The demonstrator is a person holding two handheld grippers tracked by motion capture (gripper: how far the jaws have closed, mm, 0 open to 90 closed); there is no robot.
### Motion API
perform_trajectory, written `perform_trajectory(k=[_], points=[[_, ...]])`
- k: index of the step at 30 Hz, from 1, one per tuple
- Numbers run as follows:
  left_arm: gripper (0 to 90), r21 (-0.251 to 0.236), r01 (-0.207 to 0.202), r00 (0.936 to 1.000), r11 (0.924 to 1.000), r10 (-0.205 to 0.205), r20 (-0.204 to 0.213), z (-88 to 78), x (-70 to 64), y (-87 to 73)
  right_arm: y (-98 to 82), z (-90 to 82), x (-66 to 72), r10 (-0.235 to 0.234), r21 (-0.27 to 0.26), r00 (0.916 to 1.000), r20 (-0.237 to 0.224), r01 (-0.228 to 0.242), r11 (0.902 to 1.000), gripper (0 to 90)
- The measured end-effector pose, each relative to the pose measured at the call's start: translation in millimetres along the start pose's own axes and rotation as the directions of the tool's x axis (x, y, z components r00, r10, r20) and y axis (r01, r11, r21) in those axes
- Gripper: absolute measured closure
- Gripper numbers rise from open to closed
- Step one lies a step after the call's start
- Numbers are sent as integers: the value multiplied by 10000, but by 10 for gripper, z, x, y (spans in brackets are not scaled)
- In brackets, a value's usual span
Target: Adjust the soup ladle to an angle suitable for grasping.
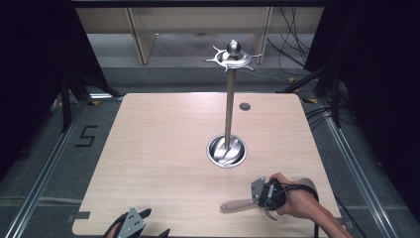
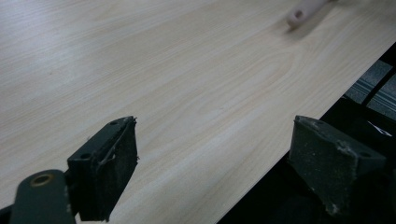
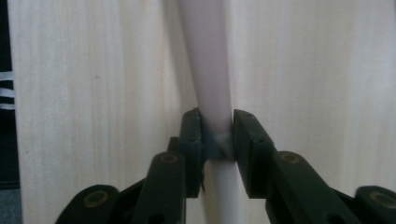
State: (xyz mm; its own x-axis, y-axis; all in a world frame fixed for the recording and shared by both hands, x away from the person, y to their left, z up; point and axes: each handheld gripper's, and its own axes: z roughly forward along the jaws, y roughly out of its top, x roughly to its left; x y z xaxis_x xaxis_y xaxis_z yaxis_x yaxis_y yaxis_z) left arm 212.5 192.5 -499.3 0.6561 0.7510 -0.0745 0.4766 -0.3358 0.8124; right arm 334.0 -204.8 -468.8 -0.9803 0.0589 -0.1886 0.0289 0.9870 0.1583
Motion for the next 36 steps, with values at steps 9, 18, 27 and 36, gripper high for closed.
perform_trajectory(k=[9, 18, 27, 36], points=[[149, 20, -35, 10000, 10000, 35, 24, 1, 1, 1, -76, -210, -107, 876, -1004, 9943, 611, -812, 9916, 773], [149, -3, 0, 10000, 10000, 0, 2, -1, 0, 1, -322, -590, -231, 2294, -3013, 9667, 1137, -1864, 9351, 773], [149, -6, -18, 10000, 10000, 18, -7, -2, 0, 0, -650, -842, -182, 4210, -5356, 8983, 1256, -2958, 7909, 773], [149, -22, 35, 10000, 10000, -35, -7, 1, 6, 1, -797, -877, -211, 4788, -6190, 8741, 812, -3324, 7116, 773]])
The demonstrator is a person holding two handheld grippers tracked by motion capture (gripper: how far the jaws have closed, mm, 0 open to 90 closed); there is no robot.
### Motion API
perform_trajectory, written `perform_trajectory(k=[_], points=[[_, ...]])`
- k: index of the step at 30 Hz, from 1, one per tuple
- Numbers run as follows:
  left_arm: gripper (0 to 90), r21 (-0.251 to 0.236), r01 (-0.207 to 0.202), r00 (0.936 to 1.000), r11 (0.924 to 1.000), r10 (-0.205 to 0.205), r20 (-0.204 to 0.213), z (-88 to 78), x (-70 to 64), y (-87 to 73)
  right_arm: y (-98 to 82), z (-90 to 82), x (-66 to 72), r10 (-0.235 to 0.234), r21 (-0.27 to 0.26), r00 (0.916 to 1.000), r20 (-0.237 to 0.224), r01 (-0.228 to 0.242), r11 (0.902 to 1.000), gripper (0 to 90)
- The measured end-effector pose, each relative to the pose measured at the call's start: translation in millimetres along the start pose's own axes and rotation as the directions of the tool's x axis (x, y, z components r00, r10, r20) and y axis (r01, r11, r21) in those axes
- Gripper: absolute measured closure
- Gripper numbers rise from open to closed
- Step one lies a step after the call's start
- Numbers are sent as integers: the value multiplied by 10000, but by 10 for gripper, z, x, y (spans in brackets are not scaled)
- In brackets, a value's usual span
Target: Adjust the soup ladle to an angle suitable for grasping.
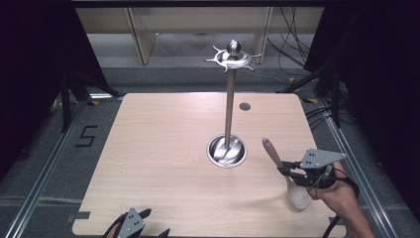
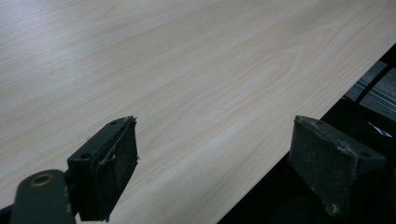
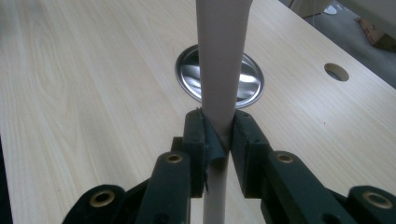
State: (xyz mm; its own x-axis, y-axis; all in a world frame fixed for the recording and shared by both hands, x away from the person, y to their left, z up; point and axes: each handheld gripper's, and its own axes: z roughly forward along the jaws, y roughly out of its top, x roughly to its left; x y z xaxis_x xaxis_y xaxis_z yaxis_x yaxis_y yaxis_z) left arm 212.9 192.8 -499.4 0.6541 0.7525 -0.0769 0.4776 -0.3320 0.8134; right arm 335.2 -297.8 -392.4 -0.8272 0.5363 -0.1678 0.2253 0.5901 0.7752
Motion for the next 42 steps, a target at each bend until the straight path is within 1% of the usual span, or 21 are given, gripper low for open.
perform_trajectory(k=[1, 4, 5, 6, 7, 8, 10, 11, 13, 15, 18, 19, 26, 27, 33, 34, 38, 39, 40, 41, 42], points=[[149, -21, 8, 10000, 10000, -8, 2, 1, 0, -1, -3, -5, -1, 172, -104, 9998, 38, -171, 9998, 773], [149, -17, -3, 10000, 10000, 3, 8, 1, 0, -2, -6, -20, -24, 162, -275, 9999, 0, -162, 9995, 773], [149, 14, -66, 10000, 10000, 66, -64, -8, 2, -2, -16, -42, -34, 389, -372, 9992, 52, -387, 9986, 773], [149, 72, -108, 9999, 9999, 109, -132, -9, 8, -3, -37, -65, -48, 649, -683, 9979, 32, -645, 9956, 773], [149, -215, -41, 10000, 9998, 42, 46, 1, 0, -1, -64, -99, -79, 803, -1077, 9968, -1, -799, 9910, 773], [149, -2, -174, 9998, 9998, 174, -23, -9, 14, 2, -67, -115, -93, 750, -1109, 9971, -85, -755, 9910, 773], [149, -21, -130, 9999, 9999, 130, -34, -9, 10, 2, -77, -125, -94, 888, -1332, 9960, -78, -890, 9871, 774], [149, -82, 1, 10000, 10000, -2, -54, 1, -4, -3, -92, -137, -90, 1225, -1670, 9922, -250, -1249, 9780, 774], [149, 105, -138, 9998, 9998, 139, -105, -7, 6, 0, -96, -136, -103, 1360, -1806, 9900, -377, -1406, 9734, 773], [149, 99, -133, 9999, 9999, 134, -105, -6, 7, 1, -82, -110, -118, 1410, -2072, 9895, -304, -1442, 9676, 774], [149, -81, 53, 10000, 10000, -53, -4, -2, -7, -2, -37, -113, -125, 1259, -2041, 9910, -450, -1325, 9699, 773], [149, -43, 34, 10000, 10000, -34, -16, -2, -2, -1, -10, -96, -116, 1357, -2313, 9899, -400, -1413, 9626, 773], [149, -91, 76, 10000, 9999, -76, -13, 4, -8, -5, 250, -70, -118, 1193, -2773, 9921, -392, -1255, 9526, 773], [149, 103, -171, 9998, 9998, 172, -106, -5, 12, -1, 307, -58, -134, 981, -2848, 9946, -339, -1037, 9530, 773], [149, 90, -131, 9999, 9999, 132, -80, -7, 8, -2, 544, -19, -174, 1055, -2915, 9938, -342, -1109, 9501, 773], [149, -117, 117, 9999, 9999, -116, 29, 0, -10, -3, 579, -15, -197, 1014, -2868, 9942, -366, -1077, 9519, 773], [149, -121, 108, 9999, 9999, -107, 49, 1, -12, -4, 693, 16, -231, 923, -2874, 9949, -417, -1004, 9525, 773], [149, -118, 105, 9999, 9999, -105, 48, 1, -12, -4, 721, 12, -237, 903, -2706, 9953, -363, -967, 9578, 773], [149, -118, 105, 9999, 9999, -105, 48, 1, -12, -4, 721, 12, -237, 903, -2706, 9953, -363, -967, 9578, 773], [149, -78, -148, 9999, 9999, 148, 65, -9, 0, 3, 736, 26, -227, 973, -2860, 9949, -248, -1003, 9529, 773], [149, -106, 1, 10000, 9999, 0, 36, -5, -9, 0, 774, 27, -245, 797, -2765, 9965, -251, -835, 9574, 773]])
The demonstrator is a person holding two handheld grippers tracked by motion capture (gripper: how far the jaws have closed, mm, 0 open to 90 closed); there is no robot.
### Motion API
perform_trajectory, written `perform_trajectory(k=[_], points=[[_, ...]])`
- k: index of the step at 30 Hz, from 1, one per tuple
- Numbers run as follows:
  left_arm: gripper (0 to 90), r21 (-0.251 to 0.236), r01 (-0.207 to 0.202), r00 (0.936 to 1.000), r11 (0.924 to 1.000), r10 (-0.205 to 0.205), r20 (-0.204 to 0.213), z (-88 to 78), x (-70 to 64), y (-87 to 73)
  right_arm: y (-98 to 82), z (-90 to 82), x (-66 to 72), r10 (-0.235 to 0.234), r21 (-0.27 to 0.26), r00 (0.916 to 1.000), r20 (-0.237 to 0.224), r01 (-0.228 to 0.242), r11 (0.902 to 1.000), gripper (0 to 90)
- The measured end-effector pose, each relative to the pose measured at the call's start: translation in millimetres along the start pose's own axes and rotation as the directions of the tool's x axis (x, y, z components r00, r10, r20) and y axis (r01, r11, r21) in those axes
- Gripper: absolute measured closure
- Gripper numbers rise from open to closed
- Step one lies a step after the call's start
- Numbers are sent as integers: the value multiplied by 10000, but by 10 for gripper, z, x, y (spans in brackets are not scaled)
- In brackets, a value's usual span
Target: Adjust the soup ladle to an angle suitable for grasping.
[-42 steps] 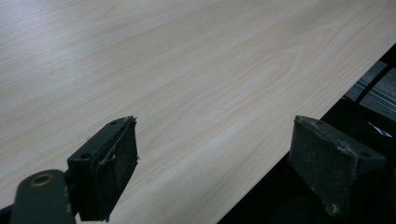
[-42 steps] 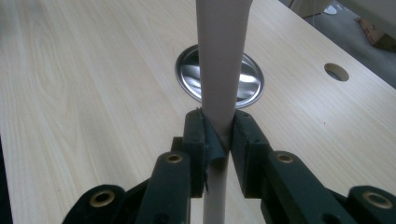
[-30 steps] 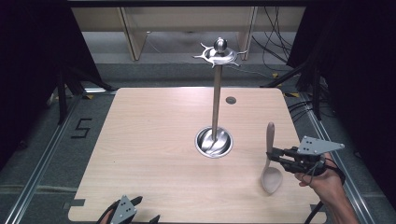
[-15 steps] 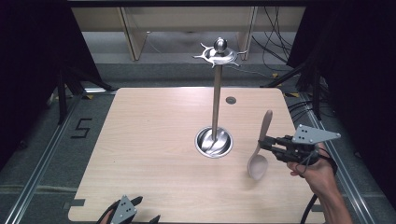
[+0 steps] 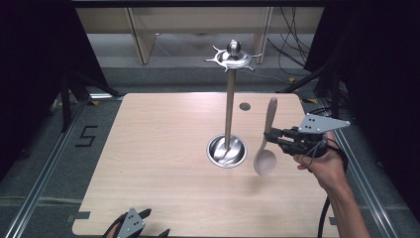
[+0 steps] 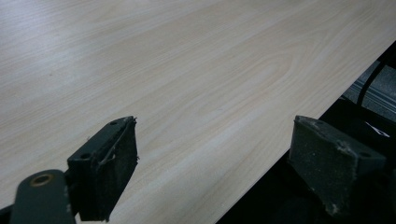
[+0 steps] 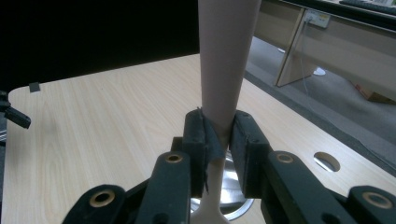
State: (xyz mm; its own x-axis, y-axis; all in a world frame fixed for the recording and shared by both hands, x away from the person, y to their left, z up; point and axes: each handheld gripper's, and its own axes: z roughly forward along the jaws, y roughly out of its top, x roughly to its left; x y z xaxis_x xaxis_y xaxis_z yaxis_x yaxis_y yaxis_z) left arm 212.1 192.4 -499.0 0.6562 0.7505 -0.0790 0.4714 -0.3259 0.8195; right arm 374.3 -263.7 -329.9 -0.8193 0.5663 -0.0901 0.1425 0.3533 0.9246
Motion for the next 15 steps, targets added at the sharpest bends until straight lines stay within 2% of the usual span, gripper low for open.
perform_trajectory(k=[1, 2, 3, 4, 5, 6, 7, 8, 9, 15], points=[[149, -10, -8, 10000, 10000, 7, -4, -1, 1, 0, 7, 12, 14, 159, -112, 9998, 81, -158, 9998, 773], [148, -21, 14, 10000, 10000, -14, -13, 0, -1, -1, 17, 19, 5, 123, -144, 9999, 98, -122, 9998, 773], [149, 25, -36, 10000, 10000, 37, -31, -2, 2, -1, 31, 28, -20, -34, -118, 10000, -88, 33, 9999, 773], [149, 21, -31, 10000, 10000, 31, -12, 0, -1, -1, 41, 30, -8, 171, -91, 9998, 83, -170, 9998, 773], [149, 30, -16, 10000, 10000, 16, 2, 1, -2, 0, 60, 45, -33, -44, -135, 10000, -20, 44, 9999, 773], [149, 61, -129, 9999, 9999, 129, 18, -2, 3, 4, 67, 52, -21, 137, -191, 9998, 133, -135, 9997, 773], [149, 47, -84, 10000, 10000, 84, -2, -1, 1, 3, 89, 50, -21, 259, -27, 9996, 83, -259, 9997, 773], [149, 47, -84, 10000, 10000, 84, -2, -1, 1, 3, 99, 69, -33, 118, -180, 9998, 169, -115, 9998, 773], [149, 112, -109, 9999, 9999, 109, -8, -11, 2, 4, 120, 71, -37, 175, -46, 9998, 98, -174, 9998, 773], [149, -10, -13, 10000, 10000, 13, 16, -2, 0, 1, 210, 121, -72, 182, -88, 9996, 200, -180, 9998, 773]])
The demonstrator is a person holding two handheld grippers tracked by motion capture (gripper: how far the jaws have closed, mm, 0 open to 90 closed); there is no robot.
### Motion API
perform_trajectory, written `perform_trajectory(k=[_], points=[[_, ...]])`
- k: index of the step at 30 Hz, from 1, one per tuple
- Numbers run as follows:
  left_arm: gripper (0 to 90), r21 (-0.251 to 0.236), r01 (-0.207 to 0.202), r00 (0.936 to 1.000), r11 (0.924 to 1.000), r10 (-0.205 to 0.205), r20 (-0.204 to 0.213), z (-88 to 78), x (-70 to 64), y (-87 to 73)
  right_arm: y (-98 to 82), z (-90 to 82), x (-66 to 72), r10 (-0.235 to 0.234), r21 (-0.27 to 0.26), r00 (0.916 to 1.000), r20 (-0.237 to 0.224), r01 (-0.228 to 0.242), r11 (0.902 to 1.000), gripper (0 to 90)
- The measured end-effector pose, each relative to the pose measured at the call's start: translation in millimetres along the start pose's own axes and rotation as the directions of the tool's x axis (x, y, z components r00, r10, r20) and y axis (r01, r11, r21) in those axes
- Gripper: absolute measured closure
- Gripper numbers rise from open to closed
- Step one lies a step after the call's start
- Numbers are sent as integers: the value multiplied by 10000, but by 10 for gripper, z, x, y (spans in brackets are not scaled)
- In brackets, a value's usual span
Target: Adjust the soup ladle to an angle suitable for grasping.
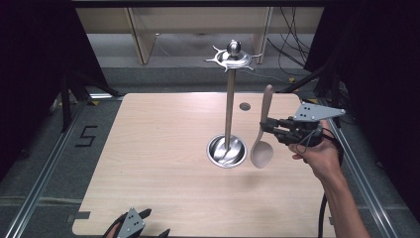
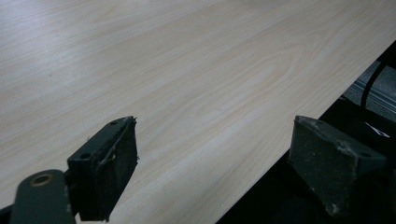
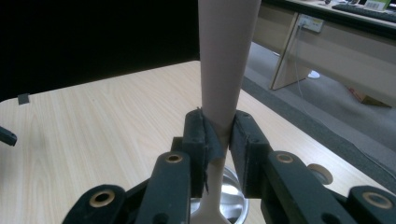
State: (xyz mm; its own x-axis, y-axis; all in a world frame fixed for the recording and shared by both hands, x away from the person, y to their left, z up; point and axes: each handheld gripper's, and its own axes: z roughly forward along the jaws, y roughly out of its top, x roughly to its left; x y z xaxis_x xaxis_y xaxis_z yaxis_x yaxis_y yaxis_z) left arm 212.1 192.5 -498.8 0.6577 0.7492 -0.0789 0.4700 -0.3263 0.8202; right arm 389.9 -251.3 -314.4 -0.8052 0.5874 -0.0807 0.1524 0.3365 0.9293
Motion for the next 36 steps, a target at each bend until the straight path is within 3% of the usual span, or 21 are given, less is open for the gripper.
perform_trajectory(k=[9, 10, 11, 12, 15, 18, 21, 24, 26, 27, 31, 32, 34, 36], points=[[149, -33, 42, 10000, 10000, -42, 3, 3, 0, 0, 116, 81, -50, -165, -51, 9998, -87, 164, 9999, 773], [149, -47, 45, 10000, 10000, -45, 4, 3, 1, 0, 124, 84, -41, -35, -6, 10000, -62, 35, 10000, 773], [149, -60, 97, 10000, 9999, -97, -9, 6, -1, -2, 135, 96, -58, -216, -134, 9997, 101, 217, 9997, 773], [149, -25, 66, 10000, 10000, -66, -17, 2, 0, -1, 150, 85, -46, 63, 47, 10000, -52, -63, 10000, 773], [149, 7, 5, 10000, 10000, -5, 4, -6, -1, 3, 191, 99, -72, -177, -193, 9998, 108, 180, 9997, 773], [149, 38, -2, 10000, 10000, 2, -3, 0, -1, 1, 237, 96, -74, -19, 69, 10000, -21, 19, 10000, 773], [149, 22, 1, 10000, 10000, -1, 5, -2, -2, 2, 276, 121, -103, -195, -10, 9998, 72, 195, 9998, 773], [149, 4, 37, 10000, 10000, -37, 23, 5, -1, -2, 300, 149, -104, -6, 31, 9999, 101, 6, 10000, 773], [149, 39, -162, 9999, 9999, 161, 56, 0, 9, 3, 314, 159, -117, -121, 101, 9999, 56, 121, 9999, 773], [149, 31, -141, 9999, 9999, 140, 45, -2, 7, 3, 318, 168, -107, 74, 169, 9999, -74, -73, 9998, 773], [149, 5, 23, 10000, 10000, -23, 9, -5, 0, 0, 334, 204, -117, -61, 177, 9999, 87, 59, 9998, 773], [149, 16, 10, 10000, 10000, -10, 6, -5, 0, 1, 338, 214, -108, 92, 280, 10000, -10, -91, 9996, 773], [149, 66, -60, 10000, 10000, 60, 5, -9, 1, 2, 347, 235, -122, -130, 222, 9999, 3, 130, 9997, 773], [149, 39, -79, 10000, 10000, 79, 9, -5, 0, 1, 352, 253, -116, -33, 257, 10000, 48, 32, 9997, 773]])
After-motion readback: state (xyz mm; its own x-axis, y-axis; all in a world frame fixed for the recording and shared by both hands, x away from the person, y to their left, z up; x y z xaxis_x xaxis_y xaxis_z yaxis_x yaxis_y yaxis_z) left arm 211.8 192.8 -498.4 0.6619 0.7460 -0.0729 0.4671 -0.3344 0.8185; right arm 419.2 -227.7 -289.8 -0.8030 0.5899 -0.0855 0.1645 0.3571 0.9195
